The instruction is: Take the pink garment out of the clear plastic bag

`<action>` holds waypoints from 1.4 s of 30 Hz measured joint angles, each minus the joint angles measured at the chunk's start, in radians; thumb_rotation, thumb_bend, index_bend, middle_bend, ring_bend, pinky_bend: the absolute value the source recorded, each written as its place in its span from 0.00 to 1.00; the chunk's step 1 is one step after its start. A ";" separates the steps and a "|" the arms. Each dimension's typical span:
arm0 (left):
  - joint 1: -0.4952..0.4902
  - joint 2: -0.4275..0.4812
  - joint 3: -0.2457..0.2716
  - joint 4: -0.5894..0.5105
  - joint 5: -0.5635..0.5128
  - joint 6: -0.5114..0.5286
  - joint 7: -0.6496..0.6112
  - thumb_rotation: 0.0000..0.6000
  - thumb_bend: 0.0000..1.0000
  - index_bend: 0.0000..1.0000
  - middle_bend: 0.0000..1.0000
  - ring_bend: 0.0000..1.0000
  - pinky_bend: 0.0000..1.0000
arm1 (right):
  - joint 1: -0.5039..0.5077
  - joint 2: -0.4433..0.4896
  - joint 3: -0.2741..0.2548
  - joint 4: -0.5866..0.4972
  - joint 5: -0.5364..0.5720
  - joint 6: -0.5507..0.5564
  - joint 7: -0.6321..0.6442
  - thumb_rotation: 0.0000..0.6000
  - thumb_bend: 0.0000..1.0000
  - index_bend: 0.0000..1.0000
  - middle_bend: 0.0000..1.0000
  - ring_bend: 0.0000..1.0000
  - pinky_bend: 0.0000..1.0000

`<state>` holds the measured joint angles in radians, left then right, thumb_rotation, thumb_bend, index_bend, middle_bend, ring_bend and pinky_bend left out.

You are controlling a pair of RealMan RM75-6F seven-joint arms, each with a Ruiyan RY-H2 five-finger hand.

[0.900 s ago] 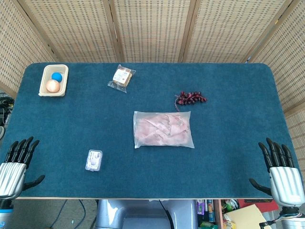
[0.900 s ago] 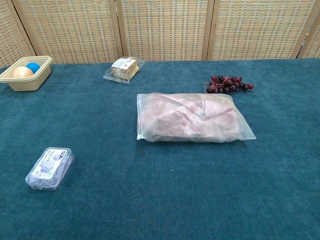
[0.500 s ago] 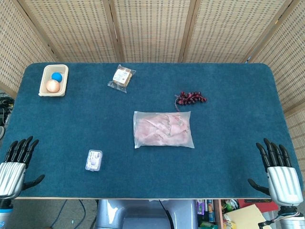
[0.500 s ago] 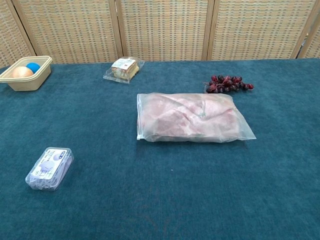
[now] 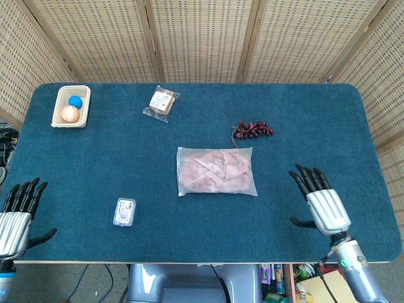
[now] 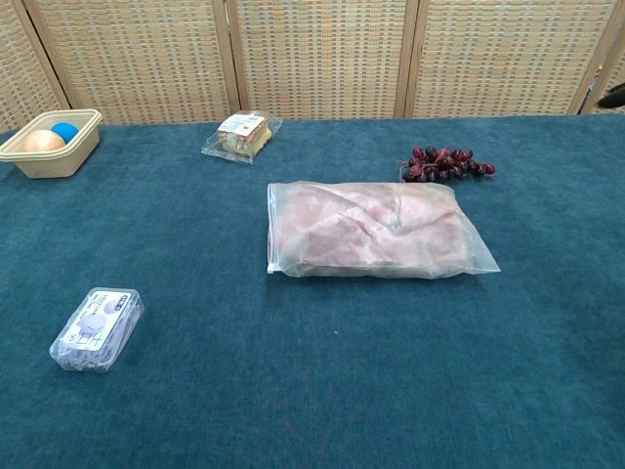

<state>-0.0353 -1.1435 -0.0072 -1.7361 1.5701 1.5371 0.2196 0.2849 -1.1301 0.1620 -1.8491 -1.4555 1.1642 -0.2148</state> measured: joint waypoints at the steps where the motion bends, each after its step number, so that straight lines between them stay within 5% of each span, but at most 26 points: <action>1: -0.002 -0.003 -0.002 0.002 -0.007 -0.005 0.006 1.00 0.13 0.00 0.00 0.00 0.00 | 0.028 -0.010 0.012 0.001 0.036 -0.044 -0.004 1.00 0.00 0.00 0.00 0.00 0.00; 12: -0.010 -0.012 -0.020 0.012 -0.049 -0.019 0.016 1.00 0.13 0.00 0.00 0.00 0.00 | 0.358 -0.221 0.112 0.112 0.473 -0.295 -0.195 1.00 0.00 0.00 0.00 0.00 0.00; 24: -0.024 -0.023 -0.033 0.026 -0.099 -0.053 0.029 1.00 0.13 0.00 0.00 0.00 0.00 | 0.533 -0.385 0.111 0.298 0.732 -0.346 -0.339 1.00 0.00 0.00 0.00 0.00 0.00; 42: -0.045 -0.035 -0.050 0.043 -0.163 -0.094 0.037 1.00 0.13 0.00 0.00 0.00 0.00 | 0.720 -0.534 0.075 0.544 0.961 -0.376 -0.446 1.00 0.00 0.00 0.04 0.02 0.01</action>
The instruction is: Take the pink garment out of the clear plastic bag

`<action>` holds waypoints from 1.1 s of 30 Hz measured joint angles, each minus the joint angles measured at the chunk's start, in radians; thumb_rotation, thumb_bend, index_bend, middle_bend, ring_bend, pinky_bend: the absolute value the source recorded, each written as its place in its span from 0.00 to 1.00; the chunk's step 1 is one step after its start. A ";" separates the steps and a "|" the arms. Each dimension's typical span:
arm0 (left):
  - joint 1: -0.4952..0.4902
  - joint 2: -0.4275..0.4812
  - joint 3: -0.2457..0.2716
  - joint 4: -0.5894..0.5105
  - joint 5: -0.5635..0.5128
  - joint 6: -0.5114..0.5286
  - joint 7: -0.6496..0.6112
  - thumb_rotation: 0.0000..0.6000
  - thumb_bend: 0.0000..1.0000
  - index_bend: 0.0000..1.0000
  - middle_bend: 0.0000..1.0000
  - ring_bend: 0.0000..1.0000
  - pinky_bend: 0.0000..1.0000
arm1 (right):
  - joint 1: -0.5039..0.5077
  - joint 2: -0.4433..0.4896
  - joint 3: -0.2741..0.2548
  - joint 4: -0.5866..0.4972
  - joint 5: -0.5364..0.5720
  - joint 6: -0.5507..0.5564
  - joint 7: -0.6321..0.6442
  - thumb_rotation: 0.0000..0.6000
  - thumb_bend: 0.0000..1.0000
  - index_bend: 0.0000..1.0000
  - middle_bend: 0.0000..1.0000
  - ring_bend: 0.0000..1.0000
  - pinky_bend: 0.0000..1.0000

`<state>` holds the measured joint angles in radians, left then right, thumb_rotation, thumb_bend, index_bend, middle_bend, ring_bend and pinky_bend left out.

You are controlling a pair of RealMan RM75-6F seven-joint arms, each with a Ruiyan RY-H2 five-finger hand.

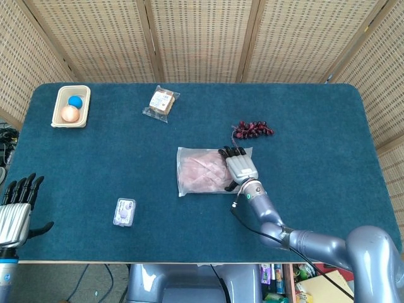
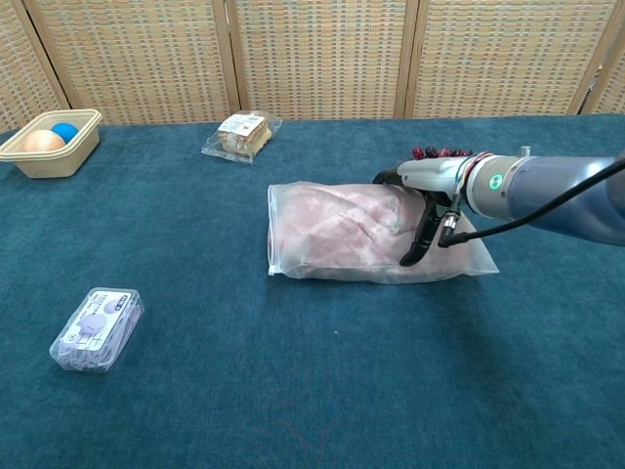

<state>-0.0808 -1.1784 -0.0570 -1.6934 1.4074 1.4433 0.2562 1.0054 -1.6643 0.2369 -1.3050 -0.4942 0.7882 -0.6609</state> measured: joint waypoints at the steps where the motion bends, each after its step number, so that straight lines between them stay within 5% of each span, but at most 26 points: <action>1: -0.001 -0.001 0.000 0.001 -0.002 -0.002 0.000 1.00 0.13 0.00 0.00 0.00 0.00 | 0.006 -0.004 -0.005 0.006 0.009 -0.003 -0.004 1.00 0.00 0.03 0.10 0.06 0.04; 4: -0.004 -0.002 -0.001 0.002 -0.008 -0.007 0.002 1.00 0.13 0.00 0.00 0.00 0.00 | 0.015 -0.012 -0.015 0.017 0.017 -0.003 -0.005 1.00 0.08 0.25 0.36 0.29 0.31; 6: -0.006 -0.003 -0.001 0.004 -0.012 -0.010 0.003 1.00 0.13 0.00 0.00 0.00 0.00 | 0.013 -0.015 -0.018 0.020 -0.001 0.005 0.003 1.00 0.31 0.40 0.50 0.43 0.49; 9: -0.009 -0.005 0.000 0.004 -0.018 -0.016 0.004 1.00 0.13 0.00 0.00 0.00 0.00 | 0.001 -0.015 -0.022 0.013 -0.057 0.025 0.034 1.00 0.62 0.51 0.59 0.51 0.59; 12: -0.012 -0.005 0.001 0.005 -0.021 -0.021 0.002 1.00 0.13 0.00 0.00 0.00 0.00 | -0.020 -0.007 -0.028 -0.004 -0.147 0.047 0.081 1.00 0.77 0.54 0.61 0.54 0.61; 25: -0.057 0.007 -0.021 0.004 -0.007 -0.052 -0.020 1.00 0.14 0.00 0.00 0.00 0.00 | -0.115 0.052 -0.079 -0.053 -0.634 0.133 0.384 1.00 0.82 0.56 0.63 0.55 0.61; 30: -0.124 0.028 -0.060 -0.006 -0.022 -0.139 -0.059 1.00 0.14 0.00 0.00 0.00 0.00 | -0.119 0.056 -0.088 -0.046 -0.784 0.177 0.450 1.00 0.82 0.56 0.63 0.55 0.60; 33: -0.180 0.050 -0.086 -0.021 -0.030 -0.220 -0.133 1.00 0.14 0.10 0.00 0.00 0.00 | -0.101 0.049 -0.082 -0.039 -0.814 0.178 0.445 1.00 0.82 0.56 0.63 0.55 0.60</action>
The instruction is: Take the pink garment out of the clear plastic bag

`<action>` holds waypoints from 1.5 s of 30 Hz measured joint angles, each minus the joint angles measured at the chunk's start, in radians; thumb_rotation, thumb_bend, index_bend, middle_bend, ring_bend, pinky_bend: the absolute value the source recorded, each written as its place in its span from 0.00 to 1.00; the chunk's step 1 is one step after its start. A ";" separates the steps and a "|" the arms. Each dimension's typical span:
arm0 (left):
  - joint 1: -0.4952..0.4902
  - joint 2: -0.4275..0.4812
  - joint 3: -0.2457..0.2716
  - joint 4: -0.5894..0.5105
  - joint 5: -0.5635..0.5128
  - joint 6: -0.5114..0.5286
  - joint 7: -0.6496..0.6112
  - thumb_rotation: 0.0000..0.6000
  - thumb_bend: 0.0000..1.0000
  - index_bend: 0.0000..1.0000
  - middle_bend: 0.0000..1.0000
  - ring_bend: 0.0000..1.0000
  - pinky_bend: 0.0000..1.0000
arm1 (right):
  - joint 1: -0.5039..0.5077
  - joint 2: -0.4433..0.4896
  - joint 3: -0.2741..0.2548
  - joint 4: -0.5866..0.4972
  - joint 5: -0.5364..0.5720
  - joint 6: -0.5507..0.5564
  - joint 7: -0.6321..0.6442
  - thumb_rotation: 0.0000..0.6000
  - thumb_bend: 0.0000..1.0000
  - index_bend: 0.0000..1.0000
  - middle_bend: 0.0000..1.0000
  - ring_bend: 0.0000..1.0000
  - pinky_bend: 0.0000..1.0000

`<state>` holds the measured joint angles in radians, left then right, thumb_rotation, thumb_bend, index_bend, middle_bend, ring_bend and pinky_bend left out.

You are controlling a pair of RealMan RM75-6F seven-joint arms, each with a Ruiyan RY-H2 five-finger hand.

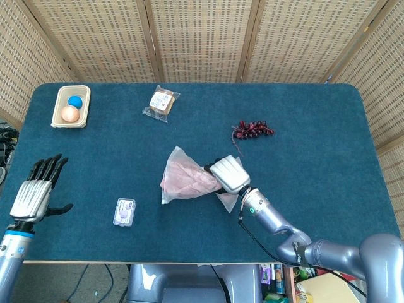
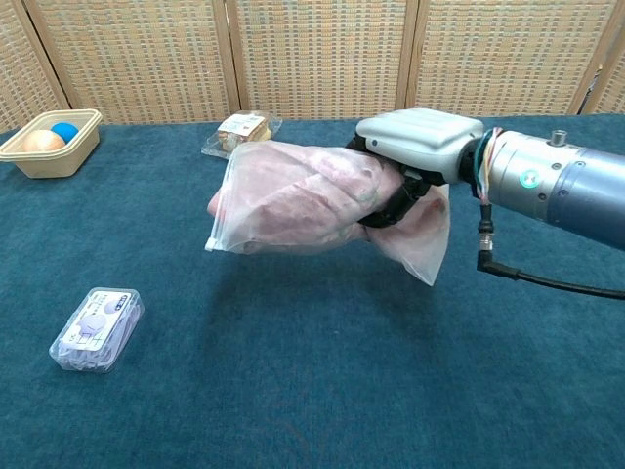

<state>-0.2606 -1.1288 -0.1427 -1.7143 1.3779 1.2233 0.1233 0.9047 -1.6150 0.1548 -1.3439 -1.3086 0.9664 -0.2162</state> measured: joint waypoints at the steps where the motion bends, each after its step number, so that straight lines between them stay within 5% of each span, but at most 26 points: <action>1: -0.026 0.009 -0.011 -0.006 -0.002 -0.034 -0.030 1.00 0.14 0.17 0.00 0.00 0.00 | 0.006 -0.003 0.004 0.000 -0.002 -0.002 -0.005 1.00 0.82 0.56 0.63 0.55 0.60; 4: -0.083 0.026 -0.036 -0.015 -0.006 -0.097 -0.080 1.00 0.14 0.29 0.00 0.00 0.00 | 0.013 -0.010 0.015 -0.003 -0.002 -0.007 -0.013 1.00 0.82 0.56 0.63 0.55 0.61; 10: -0.176 0.015 -0.067 -0.002 -0.024 -0.191 -0.113 1.00 0.14 0.36 0.00 0.00 0.00 | 0.027 -0.022 0.032 -0.017 0.016 -0.028 -0.043 1.00 0.82 0.56 0.63 0.55 0.61; 28: -0.354 -0.188 -0.102 0.092 -0.238 -0.314 -0.007 1.00 0.14 0.37 0.00 0.00 0.00 | 0.032 -0.010 0.063 -0.101 0.087 -0.048 -0.110 1.00 0.83 0.56 0.64 0.55 0.60; 45: -0.409 -0.199 -0.103 0.023 -0.310 -0.321 0.046 1.00 0.14 0.37 0.00 0.00 0.00 | 0.036 -0.017 0.068 -0.103 0.102 -0.055 -0.115 1.00 0.84 0.56 0.64 0.55 0.60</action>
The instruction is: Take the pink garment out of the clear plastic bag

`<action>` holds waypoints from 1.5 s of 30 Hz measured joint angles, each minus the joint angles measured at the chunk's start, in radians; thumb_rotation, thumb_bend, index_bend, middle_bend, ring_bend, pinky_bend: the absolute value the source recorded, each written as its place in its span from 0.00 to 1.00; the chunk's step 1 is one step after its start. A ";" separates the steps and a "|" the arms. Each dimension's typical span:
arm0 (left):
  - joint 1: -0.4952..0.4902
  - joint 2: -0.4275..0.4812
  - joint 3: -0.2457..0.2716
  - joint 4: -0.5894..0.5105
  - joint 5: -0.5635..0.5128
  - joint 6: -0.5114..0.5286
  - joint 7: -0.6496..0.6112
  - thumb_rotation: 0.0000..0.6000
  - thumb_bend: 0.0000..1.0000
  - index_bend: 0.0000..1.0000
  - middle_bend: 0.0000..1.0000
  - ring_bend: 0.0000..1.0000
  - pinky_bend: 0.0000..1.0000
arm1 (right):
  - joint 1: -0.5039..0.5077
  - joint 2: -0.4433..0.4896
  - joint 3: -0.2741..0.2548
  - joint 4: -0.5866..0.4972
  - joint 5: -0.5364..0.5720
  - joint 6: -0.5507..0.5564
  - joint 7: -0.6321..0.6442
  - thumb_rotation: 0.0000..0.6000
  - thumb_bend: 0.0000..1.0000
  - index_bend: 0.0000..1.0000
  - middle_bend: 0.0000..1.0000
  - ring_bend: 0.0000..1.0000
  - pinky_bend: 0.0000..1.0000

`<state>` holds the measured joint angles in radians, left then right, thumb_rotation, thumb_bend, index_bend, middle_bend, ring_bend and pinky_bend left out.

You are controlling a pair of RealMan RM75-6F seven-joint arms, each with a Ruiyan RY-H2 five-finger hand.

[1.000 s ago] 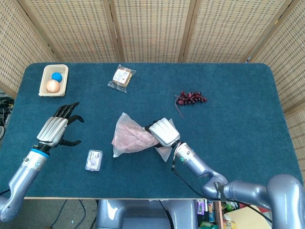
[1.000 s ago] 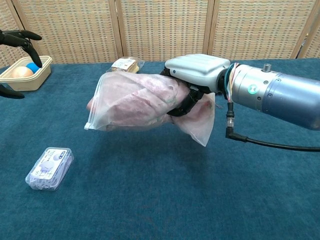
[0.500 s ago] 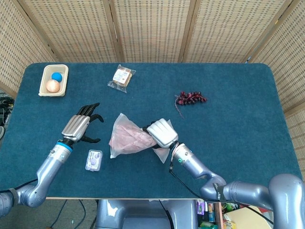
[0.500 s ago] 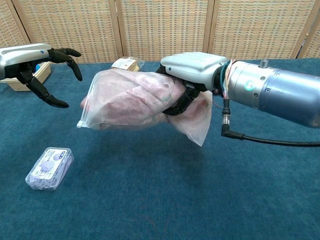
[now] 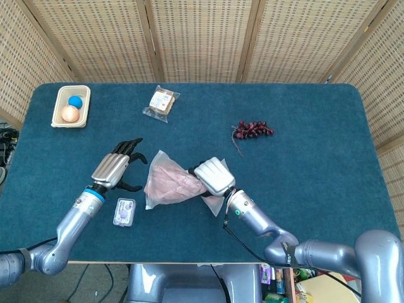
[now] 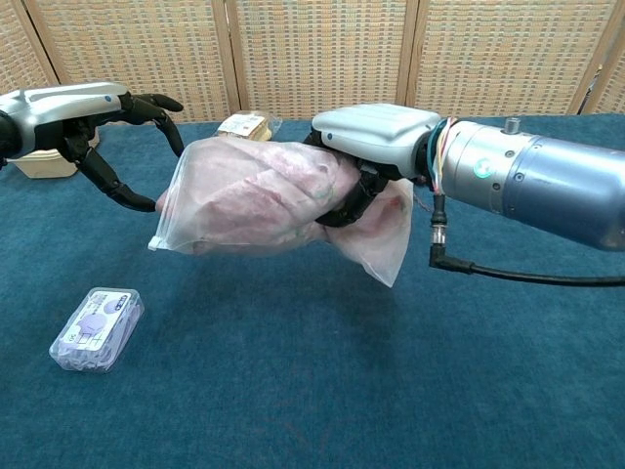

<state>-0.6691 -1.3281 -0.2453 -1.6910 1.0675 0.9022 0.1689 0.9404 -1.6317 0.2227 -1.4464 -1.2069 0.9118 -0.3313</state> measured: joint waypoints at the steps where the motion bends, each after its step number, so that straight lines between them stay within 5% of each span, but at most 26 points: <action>1: -0.005 -0.004 0.000 0.000 -0.005 -0.003 0.001 1.00 0.14 0.37 0.00 0.00 0.00 | 0.000 0.000 0.001 -0.001 0.000 0.000 0.000 1.00 0.84 0.56 0.64 0.55 0.60; 25: -0.086 -0.097 0.015 0.028 -0.039 -0.014 0.019 1.00 0.14 0.37 0.00 0.00 0.00 | 0.003 -0.011 0.010 -0.023 0.035 0.007 -0.025 1.00 0.85 0.56 0.64 0.55 0.61; 29: -0.092 -0.102 0.019 0.029 -0.049 -0.013 0.025 1.00 0.15 0.44 0.00 0.00 0.00 | 0.003 -0.011 0.011 -0.027 0.037 0.009 -0.027 1.00 0.86 0.56 0.64 0.55 0.61; 38: -0.094 -0.099 0.031 0.034 -0.065 0.007 0.040 1.00 0.42 0.62 0.00 0.00 0.00 | -0.001 -0.005 0.015 -0.034 0.046 0.016 -0.025 1.00 0.86 0.56 0.64 0.55 0.61; 45: -0.100 -0.097 0.035 0.038 -0.065 0.009 0.040 1.00 0.50 0.69 0.00 0.00 0.00 | -0.004 0.001 0.012 -0.039 0.046 0.019 -0.024 1.00 0.86 0.56 0.64 0.55 0.61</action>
<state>-0.7689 -1.4254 -0.2104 -1.6527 1.0021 0.9115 0.2087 0.9361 -1.6305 0.2352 -1.4854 -1.1605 0.9303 -0.3553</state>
